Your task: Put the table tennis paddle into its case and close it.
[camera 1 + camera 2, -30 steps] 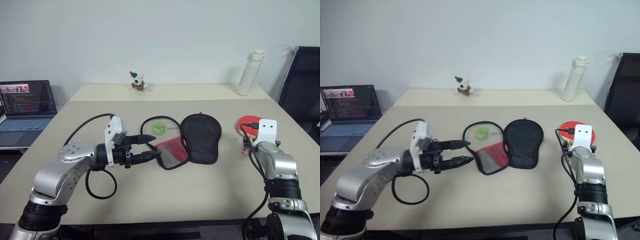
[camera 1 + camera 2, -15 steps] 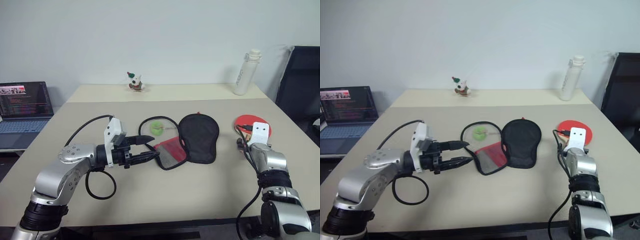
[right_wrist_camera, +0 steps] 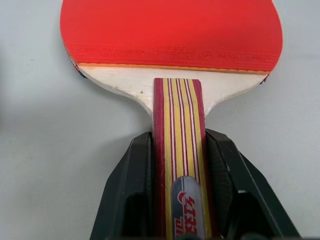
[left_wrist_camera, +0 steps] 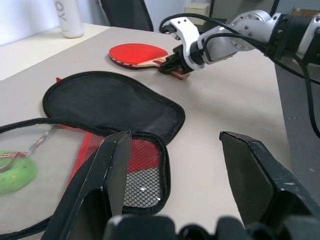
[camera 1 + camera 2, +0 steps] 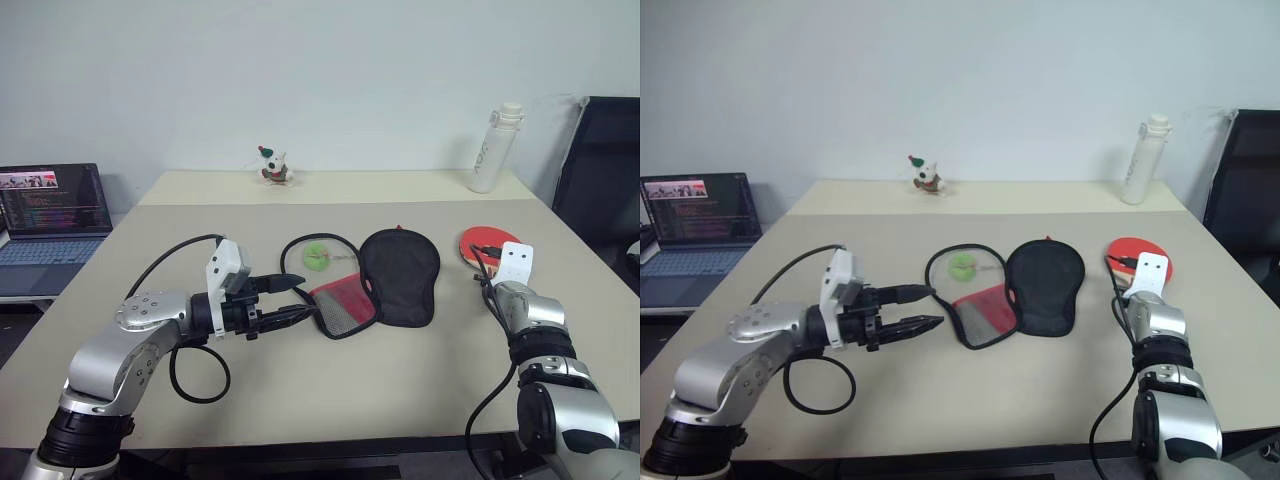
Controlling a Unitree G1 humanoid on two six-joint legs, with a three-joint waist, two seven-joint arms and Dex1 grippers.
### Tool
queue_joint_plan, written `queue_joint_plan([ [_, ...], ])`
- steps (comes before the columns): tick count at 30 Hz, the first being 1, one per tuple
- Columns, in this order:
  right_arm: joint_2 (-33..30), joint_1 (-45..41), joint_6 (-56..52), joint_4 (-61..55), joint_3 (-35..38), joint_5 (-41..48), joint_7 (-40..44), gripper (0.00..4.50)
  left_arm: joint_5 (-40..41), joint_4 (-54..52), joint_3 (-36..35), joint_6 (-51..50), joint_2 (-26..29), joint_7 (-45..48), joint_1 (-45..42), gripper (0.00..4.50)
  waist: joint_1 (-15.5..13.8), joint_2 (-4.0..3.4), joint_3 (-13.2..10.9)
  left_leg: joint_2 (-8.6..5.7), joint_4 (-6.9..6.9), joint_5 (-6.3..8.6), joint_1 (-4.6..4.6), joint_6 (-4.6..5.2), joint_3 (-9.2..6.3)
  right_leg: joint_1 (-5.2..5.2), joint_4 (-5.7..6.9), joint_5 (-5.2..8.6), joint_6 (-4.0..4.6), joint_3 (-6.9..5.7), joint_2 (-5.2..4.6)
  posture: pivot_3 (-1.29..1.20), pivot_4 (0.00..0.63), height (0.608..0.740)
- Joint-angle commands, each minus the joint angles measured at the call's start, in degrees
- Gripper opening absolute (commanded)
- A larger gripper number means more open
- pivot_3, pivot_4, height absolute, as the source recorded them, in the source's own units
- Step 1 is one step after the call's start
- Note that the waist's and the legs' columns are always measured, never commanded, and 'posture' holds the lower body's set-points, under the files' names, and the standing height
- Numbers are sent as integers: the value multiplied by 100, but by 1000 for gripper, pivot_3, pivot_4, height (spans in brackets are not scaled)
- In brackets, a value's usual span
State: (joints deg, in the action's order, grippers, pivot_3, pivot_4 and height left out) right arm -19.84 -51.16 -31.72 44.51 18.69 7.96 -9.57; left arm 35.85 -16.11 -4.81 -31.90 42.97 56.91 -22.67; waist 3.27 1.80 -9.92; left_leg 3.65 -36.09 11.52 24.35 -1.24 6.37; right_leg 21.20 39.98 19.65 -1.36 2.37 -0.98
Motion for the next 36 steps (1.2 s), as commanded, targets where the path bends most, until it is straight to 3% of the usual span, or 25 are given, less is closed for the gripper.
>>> queue_joint_plan([
  [1, -125, -30, 315, -607, -61, -94, -51, 1141, -10, -171, -208, 124, 54, -31, 92, 3088, 0, -2, -1, 0, 2, 0, 1, 0, 0, 4, 0, 0, 0, 0, 0, 0, 150, 740],
  [9, 187, 282, -733, -3125, -338, 122, 4, 1141, -59, -215, -344, 173, 100, -102, 433, 3088, 17, -16, -9, 6, 20, 0, 54, -2, 12, 75, -1, 1, 1, 13, 3, 0, 150, 740],
  [16, 1482, 1008, -2141, -4995, -950, 410, -126, 1141, -88, -161, -265, 201, 80, -80, 349, 3088, -34, -13, -7, 6, 12, 0, 53, -2, 8, 71, 8, 3, 4, 4, 2, 0, 150, 740],
  [24, 1977, 1186, -2288, -5205, -1258, 211, -98, 1141, -55, -206, -263, 163, 81, -105, 356, 3088, -43, -13, -7, 6, 12, 0, 56, -2, 8, 75, 5, 3, 4, 3, 2, 0, 150, 740],
  [36, 1961, 1323, -1662, -4454, -1506, -164, 73, 1141, -34, -256, -285, 121, 83, -167, 368, 3088, -9, -13, -7, 6, 12, 0, 56, -2, 9, 75, 6, 3, 4, 5, 3, 0, 150, 740],
])
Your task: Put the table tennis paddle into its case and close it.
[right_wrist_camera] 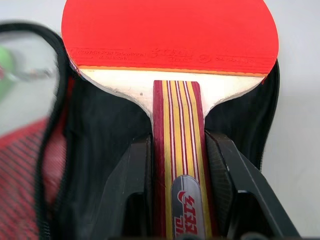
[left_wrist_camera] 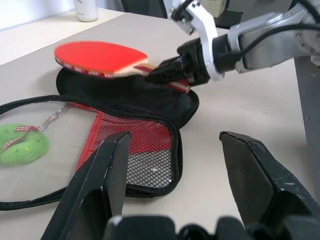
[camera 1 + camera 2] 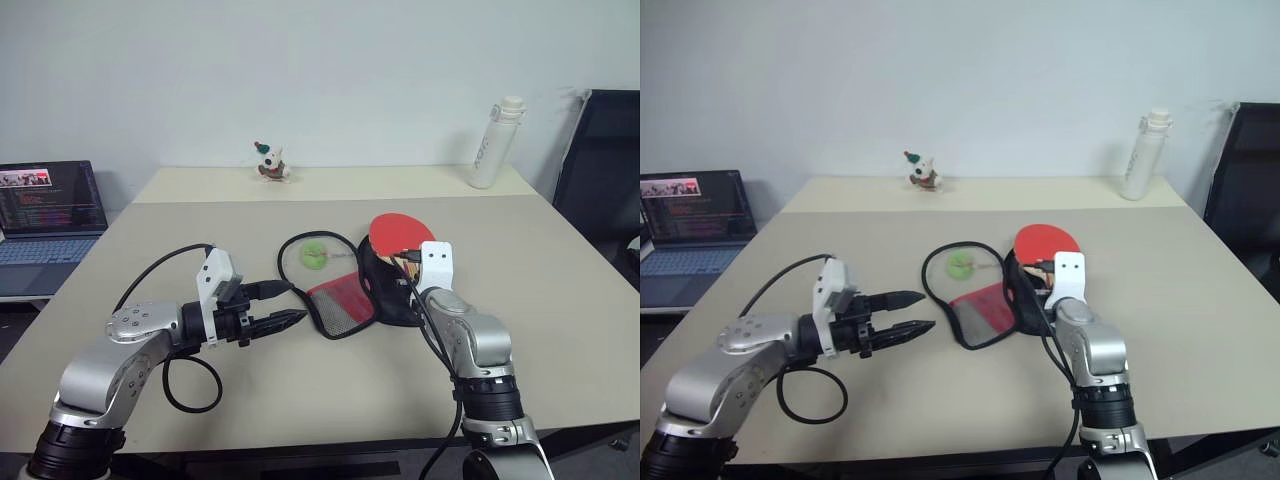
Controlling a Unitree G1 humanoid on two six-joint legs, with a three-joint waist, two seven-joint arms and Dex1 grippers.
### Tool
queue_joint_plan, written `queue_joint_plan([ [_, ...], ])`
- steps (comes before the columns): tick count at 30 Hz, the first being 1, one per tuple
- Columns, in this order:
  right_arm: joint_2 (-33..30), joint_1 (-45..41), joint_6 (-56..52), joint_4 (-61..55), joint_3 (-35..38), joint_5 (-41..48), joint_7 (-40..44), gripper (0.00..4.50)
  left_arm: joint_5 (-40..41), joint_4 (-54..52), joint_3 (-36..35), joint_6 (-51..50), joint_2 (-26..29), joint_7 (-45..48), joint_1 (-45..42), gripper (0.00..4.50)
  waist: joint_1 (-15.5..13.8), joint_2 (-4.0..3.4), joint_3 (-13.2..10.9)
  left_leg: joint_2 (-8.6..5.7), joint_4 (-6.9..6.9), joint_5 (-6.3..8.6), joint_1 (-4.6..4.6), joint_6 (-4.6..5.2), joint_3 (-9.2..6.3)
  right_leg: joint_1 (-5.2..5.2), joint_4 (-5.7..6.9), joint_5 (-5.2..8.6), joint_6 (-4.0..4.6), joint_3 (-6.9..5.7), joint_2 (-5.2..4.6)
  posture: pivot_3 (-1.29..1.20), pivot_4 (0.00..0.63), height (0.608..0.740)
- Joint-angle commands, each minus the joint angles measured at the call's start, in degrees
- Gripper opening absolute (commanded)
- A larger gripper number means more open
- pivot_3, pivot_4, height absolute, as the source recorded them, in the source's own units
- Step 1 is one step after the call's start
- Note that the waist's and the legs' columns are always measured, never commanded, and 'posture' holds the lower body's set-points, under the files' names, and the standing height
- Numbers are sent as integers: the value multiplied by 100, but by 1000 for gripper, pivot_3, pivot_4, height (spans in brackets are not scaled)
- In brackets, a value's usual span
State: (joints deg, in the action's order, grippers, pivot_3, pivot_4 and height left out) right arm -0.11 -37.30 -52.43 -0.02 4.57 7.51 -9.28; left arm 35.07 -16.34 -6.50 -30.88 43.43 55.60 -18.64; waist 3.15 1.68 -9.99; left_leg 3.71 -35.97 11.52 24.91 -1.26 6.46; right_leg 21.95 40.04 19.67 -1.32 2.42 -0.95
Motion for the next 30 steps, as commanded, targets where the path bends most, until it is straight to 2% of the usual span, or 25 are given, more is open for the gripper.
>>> queue_joint_plan([
  [1, -6, -55, 479, 84, -100, -151, 49, 1141, 47, -242, -114, 13, 35, -43, -35, 3088, 4, 0, 0, 0, 0, 0, 0, 0, 0, 0, 0, 0, 0, 0, 0, 0, 150, 740],
  [12, 47, 38, 603, 440, -128, -265, 106, 1141, 85, -311, -138, -41, 49, -102, 2, 3088, 10, 1, 1, 0, 0, 0, 0, 0, 0, 0, 1, 0, 0, 0, 0, 0, 150, 740],
  [21, 1, 297, 357, -61, -276, -301, 212, 1141, 91, -309, -134, -63, 38, -111, -9, 3088, 10, 5, 3, 0, -2, 0, 0, 0, -1, -1, 2, 0, 0, 0, 0, 0, 150, 740],
  [30, -7, 484, 351, -16, -367, -424, 264, 1141, 79, -286, -100, -59, 16, -100, -37, 3088, 9, 9, 6, 0, -2, 0, -1, 0, -2, -1, 3, 0, 0, -1, 1, 0, 150, 740],
])
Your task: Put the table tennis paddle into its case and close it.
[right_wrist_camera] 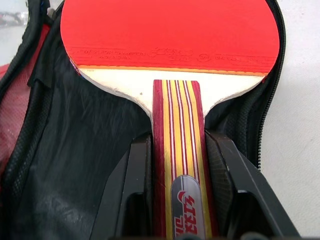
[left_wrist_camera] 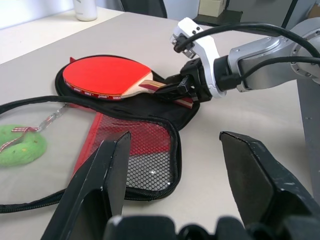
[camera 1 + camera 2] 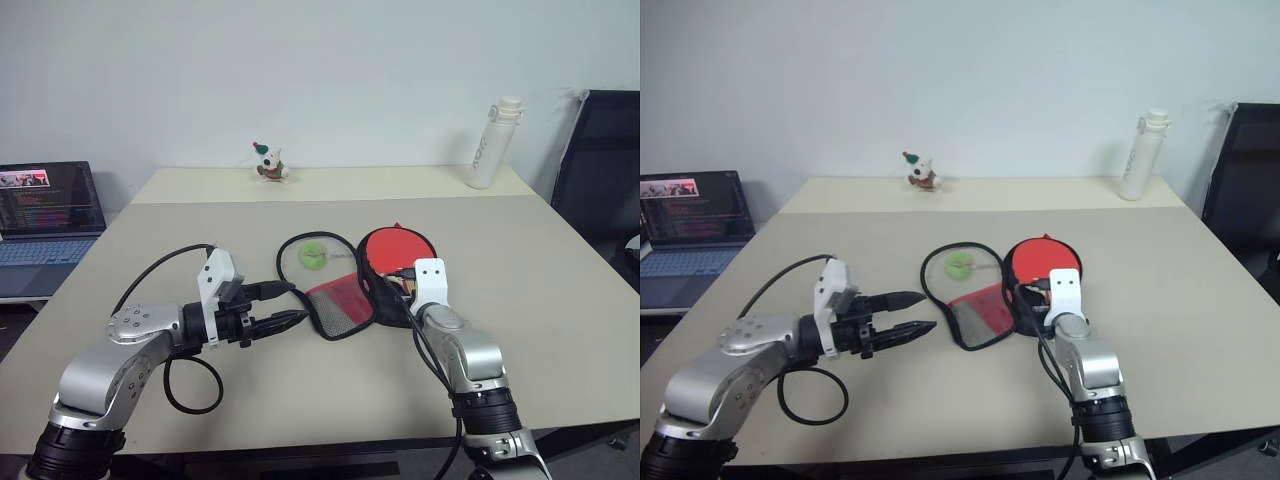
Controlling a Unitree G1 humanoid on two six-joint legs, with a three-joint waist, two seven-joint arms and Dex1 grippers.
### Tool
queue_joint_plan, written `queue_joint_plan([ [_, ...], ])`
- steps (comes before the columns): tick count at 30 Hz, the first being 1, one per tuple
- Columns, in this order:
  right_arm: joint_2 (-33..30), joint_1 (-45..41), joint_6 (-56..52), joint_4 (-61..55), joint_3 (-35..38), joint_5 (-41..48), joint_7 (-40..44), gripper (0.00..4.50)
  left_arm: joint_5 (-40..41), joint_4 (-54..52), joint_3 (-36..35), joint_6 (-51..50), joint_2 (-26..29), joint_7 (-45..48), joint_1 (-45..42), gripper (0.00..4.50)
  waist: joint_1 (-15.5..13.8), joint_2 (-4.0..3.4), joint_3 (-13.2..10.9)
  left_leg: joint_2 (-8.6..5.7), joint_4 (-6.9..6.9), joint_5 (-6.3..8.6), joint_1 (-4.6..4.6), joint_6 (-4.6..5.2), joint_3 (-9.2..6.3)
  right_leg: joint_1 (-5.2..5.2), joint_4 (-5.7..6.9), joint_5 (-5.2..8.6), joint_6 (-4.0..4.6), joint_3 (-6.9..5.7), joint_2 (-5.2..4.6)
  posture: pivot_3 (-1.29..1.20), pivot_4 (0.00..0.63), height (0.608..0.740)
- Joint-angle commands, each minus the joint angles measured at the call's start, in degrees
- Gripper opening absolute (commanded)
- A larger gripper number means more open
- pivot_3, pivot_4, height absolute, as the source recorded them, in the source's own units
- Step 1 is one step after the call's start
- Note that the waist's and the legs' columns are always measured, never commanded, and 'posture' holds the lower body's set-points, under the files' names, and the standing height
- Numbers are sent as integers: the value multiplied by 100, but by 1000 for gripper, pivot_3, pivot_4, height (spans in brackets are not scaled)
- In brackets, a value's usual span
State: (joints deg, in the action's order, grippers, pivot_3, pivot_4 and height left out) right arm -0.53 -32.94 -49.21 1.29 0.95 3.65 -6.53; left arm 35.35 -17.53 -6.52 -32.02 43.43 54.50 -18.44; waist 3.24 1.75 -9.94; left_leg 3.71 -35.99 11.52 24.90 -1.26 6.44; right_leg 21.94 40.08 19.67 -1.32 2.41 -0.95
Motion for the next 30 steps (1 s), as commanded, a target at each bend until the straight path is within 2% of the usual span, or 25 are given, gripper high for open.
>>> queue_joint_plan([
  [1, 49, 50, 29, -112, 2, -51, -19, 1141, 50, -167, -99, 55, 15, 9, -56, 3088, -1, 5, 3, 0, 0, 0, 0, 0, 0, 0, 0, 0, 0, 0, 0, 0, 150, 740],
  [8, 268, 5, -17, -82, 349, 127, -86, 1141, 25, -189, -107, 71, 28, 3, 6, 3088, -1, 16, 10, 0, -1, 0, 0, 0, -2, -2, 0, 0, 0, -2, 0, 0, 150, 740],
  [9, 300, -5, -13, -114, 392, 141, -90, 1865, 21, -194, -111, 75, 31, 2, 18, 3088, -1, 16, 10, 1, -1, 0, -1, 0, -2, -3, 0, 0, 0, -2, 0, 0, 150, 740],
  [10, 319, -16, -15, -157, 398, 144, -80, 2050, 23, -198, -121, 73, 32, -5, 29, 3088, 0, 16, 10, 0, -1, 0, -1, 0, -2, -3, 0, 0, 0, -2, 0, 0, 150, 740],
  [17, 65, -36, -176, -806, 55, 207, 444, 4405, -70, -129, -217, 137, 18, -148, 132, 3088, -2, 16, 10, 0, -3, 0, -1, 0, -4, -4, 2, 0, 0, -4, 0, 0, 150, 740],
  [21, -371, -177, -774, -1629, -81, 915, 1476, 4460, -257, 77, -261, 275, 46, -229, 201, 3088, -1, 16, 10, 1, -3, 1, -1, 1, -4, -4, 1, 0, 0, -2, 0, 0, 150, 740],
  [23, -816, -268, -938, -2112, -78, 1413, 2228, 4460, -512, 332, -225, 485, 24, -325, 206, 3088, -4, 16, 10, 2, -2, 1, -2, 1, -5, -4, 2, 0, 0, -3, 2, 0, 150, 740],
  [26, -1576, -387, -1068, -2361, -24, 1872, 3052, 4500, -910, 779, -41, 732, -15, -440, 141, 2512, -22, 17, 10, 0, -5, 3, -2, 5, -8, -11, -1, 0, 0, -8, 1, 0, 150, 740],
  [30, -2325, -561, -889, -2250, 149, 2293, 3846, 4500, -1294, 1430, 217, 942, -183, -509, -101, 1195, -54, 20, 11, -1, -7, 12, -5, 21, -12, -19, -4, 0, 0, -15, 0, 0, 150, 740],
])
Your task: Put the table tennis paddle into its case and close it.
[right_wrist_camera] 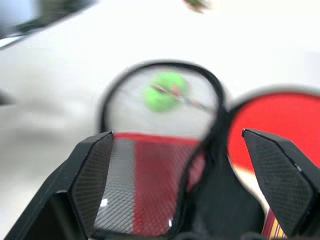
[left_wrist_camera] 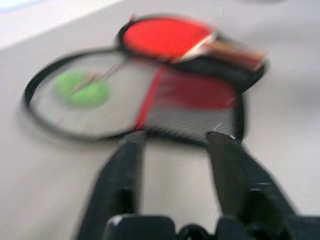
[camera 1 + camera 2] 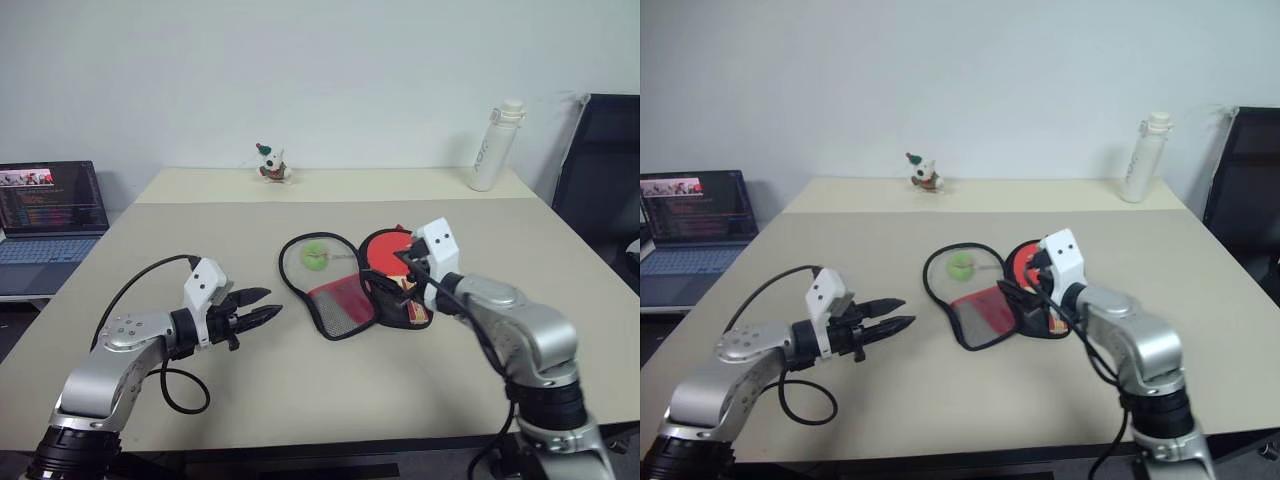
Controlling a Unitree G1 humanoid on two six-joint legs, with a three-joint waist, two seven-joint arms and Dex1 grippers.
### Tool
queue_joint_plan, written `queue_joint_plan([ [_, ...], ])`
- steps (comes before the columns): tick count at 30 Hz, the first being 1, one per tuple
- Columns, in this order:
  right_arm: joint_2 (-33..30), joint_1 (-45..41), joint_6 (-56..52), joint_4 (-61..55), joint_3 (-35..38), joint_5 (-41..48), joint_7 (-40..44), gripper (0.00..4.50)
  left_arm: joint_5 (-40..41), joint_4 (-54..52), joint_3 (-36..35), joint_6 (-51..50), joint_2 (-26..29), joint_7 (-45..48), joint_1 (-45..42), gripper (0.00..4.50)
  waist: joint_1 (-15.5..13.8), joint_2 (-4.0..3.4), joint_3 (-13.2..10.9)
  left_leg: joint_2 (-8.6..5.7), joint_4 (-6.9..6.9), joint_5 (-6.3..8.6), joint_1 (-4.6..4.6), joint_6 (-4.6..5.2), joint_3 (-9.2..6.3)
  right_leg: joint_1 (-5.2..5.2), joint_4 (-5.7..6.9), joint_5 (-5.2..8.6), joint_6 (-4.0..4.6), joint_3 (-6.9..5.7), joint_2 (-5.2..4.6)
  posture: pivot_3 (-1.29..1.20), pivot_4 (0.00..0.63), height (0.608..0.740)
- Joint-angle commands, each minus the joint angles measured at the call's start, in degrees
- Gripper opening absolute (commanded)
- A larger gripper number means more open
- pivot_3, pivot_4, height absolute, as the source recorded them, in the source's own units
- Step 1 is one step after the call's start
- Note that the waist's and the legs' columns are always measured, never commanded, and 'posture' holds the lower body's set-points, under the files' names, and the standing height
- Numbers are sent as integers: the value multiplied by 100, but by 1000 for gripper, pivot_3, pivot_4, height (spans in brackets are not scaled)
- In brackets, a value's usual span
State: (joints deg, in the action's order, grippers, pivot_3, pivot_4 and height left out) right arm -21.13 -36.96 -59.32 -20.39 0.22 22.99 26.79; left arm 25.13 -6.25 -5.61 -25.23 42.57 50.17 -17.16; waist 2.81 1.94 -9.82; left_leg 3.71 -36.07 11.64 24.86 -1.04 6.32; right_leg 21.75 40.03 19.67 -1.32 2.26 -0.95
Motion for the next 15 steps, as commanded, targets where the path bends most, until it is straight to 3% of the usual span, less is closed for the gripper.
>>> queue_joint_plan([
  [1, -360, -195, 128, -54, 278, 462, 623, 4500, -357, 479, 183, 292, -148, -102, -324, 800, -27, 1, 0, 0, 0, 0, 0, 0, 0, 0, 0, 0, 0, 0, 0, 0, 150, 740],
  [3, -601, -159, 163, -91, 266, 565, 854, 4500, -593, 904, 356, 387, -295, -189, -605, 81, -44, 1, -1, 0, -1, -1, 0, -1, 1, 1, 0, 0, 0, 1, 0, 0, 150, 740],
  [15, -1604, 490, 663, -476, 92, 894, 1936, 4500, -1673, 3538, 1060, 1333, -1189, -308, -2018, 28, -92, 5, -1, -2, -10, -3, 2, -5, 4, -1, -5, 0, 0, 3, 0, 0, 150, 740],
])
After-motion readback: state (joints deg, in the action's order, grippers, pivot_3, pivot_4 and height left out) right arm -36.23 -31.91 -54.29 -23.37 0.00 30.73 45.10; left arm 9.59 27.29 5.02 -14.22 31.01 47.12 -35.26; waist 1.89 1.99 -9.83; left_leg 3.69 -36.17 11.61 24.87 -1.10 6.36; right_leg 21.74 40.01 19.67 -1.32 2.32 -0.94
